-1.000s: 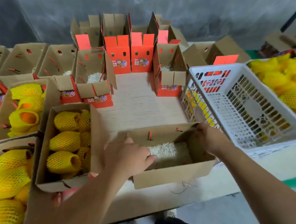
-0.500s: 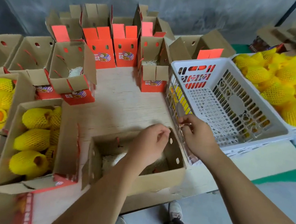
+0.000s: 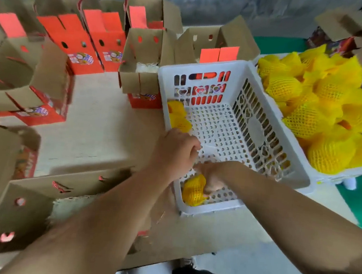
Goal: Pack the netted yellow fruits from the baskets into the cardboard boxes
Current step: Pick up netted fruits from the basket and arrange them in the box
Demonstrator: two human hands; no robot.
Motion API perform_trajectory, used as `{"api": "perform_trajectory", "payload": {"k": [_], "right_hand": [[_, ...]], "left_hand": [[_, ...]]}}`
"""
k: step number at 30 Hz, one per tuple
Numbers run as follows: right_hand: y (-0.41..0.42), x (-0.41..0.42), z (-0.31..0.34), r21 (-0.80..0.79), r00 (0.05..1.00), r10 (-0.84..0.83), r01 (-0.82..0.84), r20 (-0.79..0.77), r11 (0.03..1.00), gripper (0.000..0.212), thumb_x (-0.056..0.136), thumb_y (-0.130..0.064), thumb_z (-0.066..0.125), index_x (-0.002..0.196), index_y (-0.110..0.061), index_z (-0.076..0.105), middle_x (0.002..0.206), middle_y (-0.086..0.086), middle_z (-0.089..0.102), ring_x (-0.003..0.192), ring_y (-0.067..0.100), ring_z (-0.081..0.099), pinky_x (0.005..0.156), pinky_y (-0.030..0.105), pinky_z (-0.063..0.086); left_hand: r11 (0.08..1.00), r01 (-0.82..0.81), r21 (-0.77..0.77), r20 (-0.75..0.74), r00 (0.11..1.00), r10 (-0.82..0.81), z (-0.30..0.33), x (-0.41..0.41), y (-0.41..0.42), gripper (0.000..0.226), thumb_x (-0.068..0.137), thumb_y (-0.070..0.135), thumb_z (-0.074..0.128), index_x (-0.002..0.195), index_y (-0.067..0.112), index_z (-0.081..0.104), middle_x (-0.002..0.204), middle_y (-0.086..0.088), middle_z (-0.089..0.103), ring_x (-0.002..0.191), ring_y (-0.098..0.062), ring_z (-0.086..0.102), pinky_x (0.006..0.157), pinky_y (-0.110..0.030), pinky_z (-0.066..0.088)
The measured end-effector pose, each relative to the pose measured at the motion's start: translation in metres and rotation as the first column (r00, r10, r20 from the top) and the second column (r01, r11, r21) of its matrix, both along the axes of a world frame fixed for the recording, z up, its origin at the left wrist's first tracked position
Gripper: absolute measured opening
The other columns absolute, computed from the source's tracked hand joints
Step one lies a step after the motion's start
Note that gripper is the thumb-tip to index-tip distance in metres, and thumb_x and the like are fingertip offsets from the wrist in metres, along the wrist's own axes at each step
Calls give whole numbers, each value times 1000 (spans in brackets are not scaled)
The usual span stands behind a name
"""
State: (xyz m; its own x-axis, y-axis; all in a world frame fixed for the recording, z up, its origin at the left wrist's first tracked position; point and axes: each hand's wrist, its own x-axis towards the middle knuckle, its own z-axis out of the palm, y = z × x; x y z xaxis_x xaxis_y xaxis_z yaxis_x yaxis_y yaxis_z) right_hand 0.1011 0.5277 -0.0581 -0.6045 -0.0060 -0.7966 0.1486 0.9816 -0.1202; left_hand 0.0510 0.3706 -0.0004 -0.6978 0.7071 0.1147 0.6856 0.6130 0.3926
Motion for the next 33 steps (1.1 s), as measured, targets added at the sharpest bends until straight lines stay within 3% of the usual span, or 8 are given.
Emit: {"api": "perform_trajectory", "payload": {"k": [3,8,12,15,19,25,31,33], "right_hand": [[-16,0,-37,52,984,173,-170,-47,984,67,102,-29,60,160,-26,27,162,6,33,140,33,44,105,44,44],[-26,-6,-37,62,890,446,-442,-97,895,72,92,-26,72,154,-26,38,159,11,38,143,41,36,110,54,38],[4,-16,-13,-205,995,-84,72,-50,976,93,75,-53,80,152,-26,36,132,1,58,116,26,57,95,41,51],[26,-13,19,-547,771,-636,517,-38,658,58,80,-65,68,125,-31,58,129,-3,63,104,11,65,77,27,51],[10,-1,57,-876,467,-856,481,221,36,36,94,-46,64,111,-17,76,103,17,75,86,22,75,76,35,60],[-91,4,111,-919,304,-950,390,71,56,37,81,-52,64,90,-19,79,88,8,78,90,30,75,77,45,64],[-226,-10,113,-850,371,-791,412,487,-330,39,73,-26,65,111,-23,70,102,12,71,97,26,69,83,47,58],[-262,-15,95,-845,451,-761,483,467,-232,36,82,-16,64,118,-18,66,112,23,68,100,29,67,89,53,58]], "left_hand": [[988,-152,-24,-67,986,150,-16,7,8,12,87,23,71,92,30,78,80,16,47,110,-21,50,96,-40,34],[985,-166,-54,-144,977,157,-23,1,13,14,86,22,68,90,32,77,81,17,66,105,-20,50,96,-37,31],[985,-174,-6,-125,977,172,-26,-2,14,14,89,25,67,93,34,76,82,20,65,105,-18,50,96,-36,29],[980,-187,66,-85,978,192,-26,-3,15,19,96,34,58,106,34,75,96,18,70,111,-18,48,99,-37,28],[905,-258,338,194,960,201,-20,9,3,41,103,49,38,123,28,68,116,13,65,121,-13,50,107,-41,36],[596,-439,673,489,868,87,14,40,-54,32,101,43,41,125,29,56,129,-7,48,121,-6,51,105,-23,43],[435,-729,528,779,620,95,24,10,-178,22,93,37,46,102,41,67,108,4,69,98,-12,68,73,-32,58],[425,-803,417,832,525,177,16,-4,-222,24,94,27,48,91,40,68,95,4,69,89,-14,66,64,-27,53]]}}
